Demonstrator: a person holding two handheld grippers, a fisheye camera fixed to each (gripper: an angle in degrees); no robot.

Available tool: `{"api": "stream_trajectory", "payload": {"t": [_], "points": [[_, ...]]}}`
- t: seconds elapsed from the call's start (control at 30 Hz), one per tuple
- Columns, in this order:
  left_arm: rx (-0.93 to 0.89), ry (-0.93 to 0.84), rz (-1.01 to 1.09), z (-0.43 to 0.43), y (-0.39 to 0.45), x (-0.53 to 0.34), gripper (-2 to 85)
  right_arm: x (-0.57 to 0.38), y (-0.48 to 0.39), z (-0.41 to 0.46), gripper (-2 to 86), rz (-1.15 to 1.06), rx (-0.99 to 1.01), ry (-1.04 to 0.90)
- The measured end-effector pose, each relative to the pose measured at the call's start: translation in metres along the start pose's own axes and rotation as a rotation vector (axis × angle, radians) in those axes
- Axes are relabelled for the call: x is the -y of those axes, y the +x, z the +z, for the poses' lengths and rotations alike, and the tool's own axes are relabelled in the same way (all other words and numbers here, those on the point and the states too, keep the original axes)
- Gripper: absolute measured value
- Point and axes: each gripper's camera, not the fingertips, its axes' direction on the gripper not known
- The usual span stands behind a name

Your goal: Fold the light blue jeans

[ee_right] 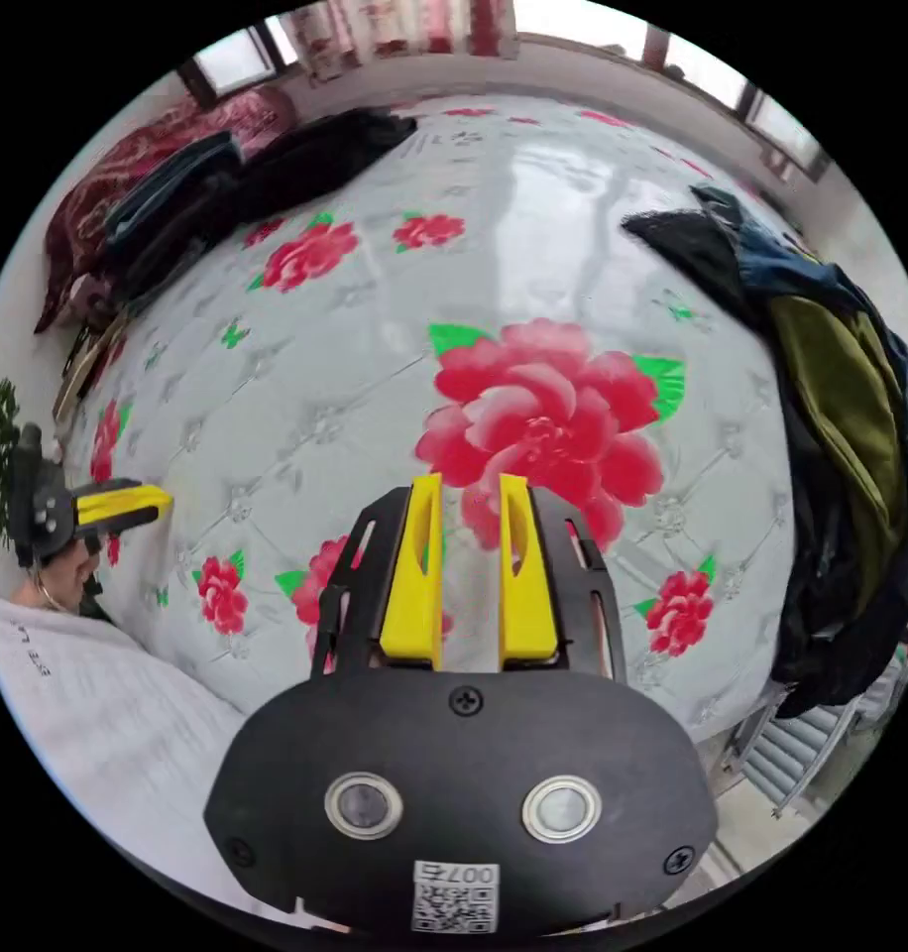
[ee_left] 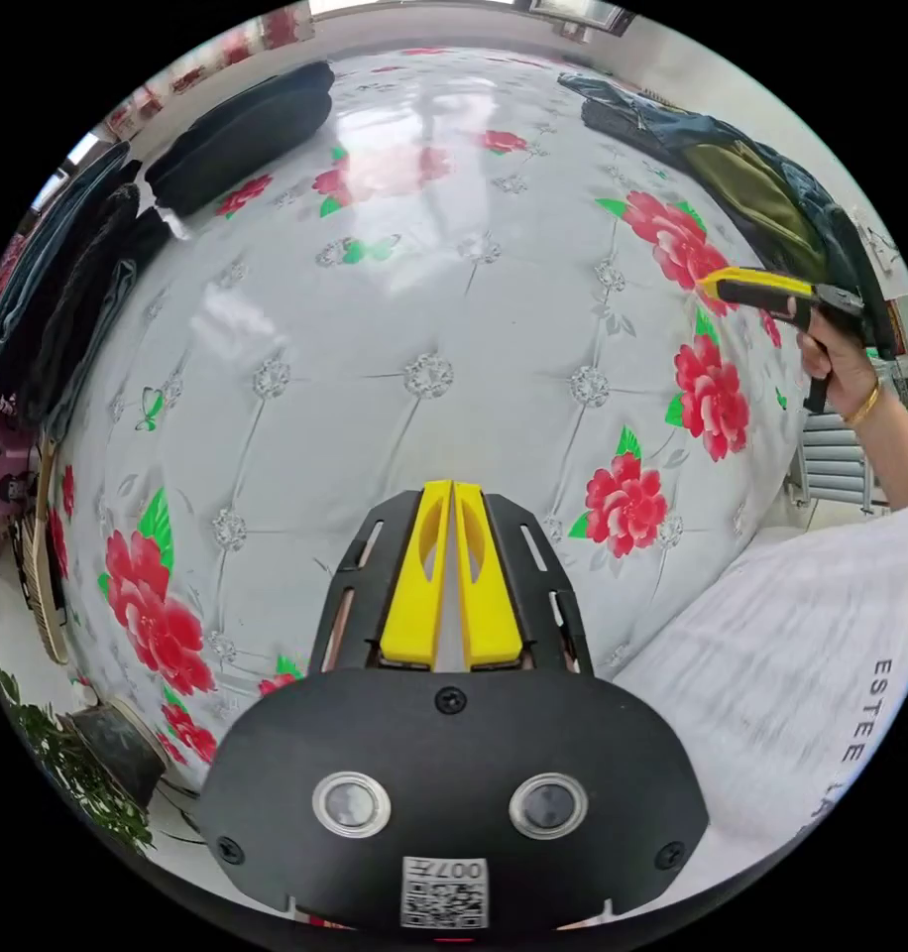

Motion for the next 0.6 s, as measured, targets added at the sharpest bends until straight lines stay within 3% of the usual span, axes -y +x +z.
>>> {"api": "stream_trajectory", "payload": {"t": [0.17,0.37,0.43,0.53,0.6], "points": [[0.056,0.000,0.046,0.004,0.024,-0.003,-1.0,-0.022,0.160,-0.126,8.7,0.398,-0.365,0.361],[0.073,-0.004,0.056,-0.003,0.024,-0.018,-1.0,-0.056,0.323,-0.239,9.0,0.719,-0.608,0.430],[0.080,-0.013,0.054,-0.006,0.022,-0.023,-1.0,-0.058,0.357,-0.242,6.7,0.766,-0.608,0.344],[0.082,-0.023,0.044,-0.013,0.017,-0.034,-1.0,-0.066,0.416,-0.195,1.7,0.892,-0.307,0.045],[0.071,-0.026,0.027,-0.018,0.011,-0.042,-0.9,-0.077,0.417,-0.179,0.7,0.918,-0.196,0.076]]}}
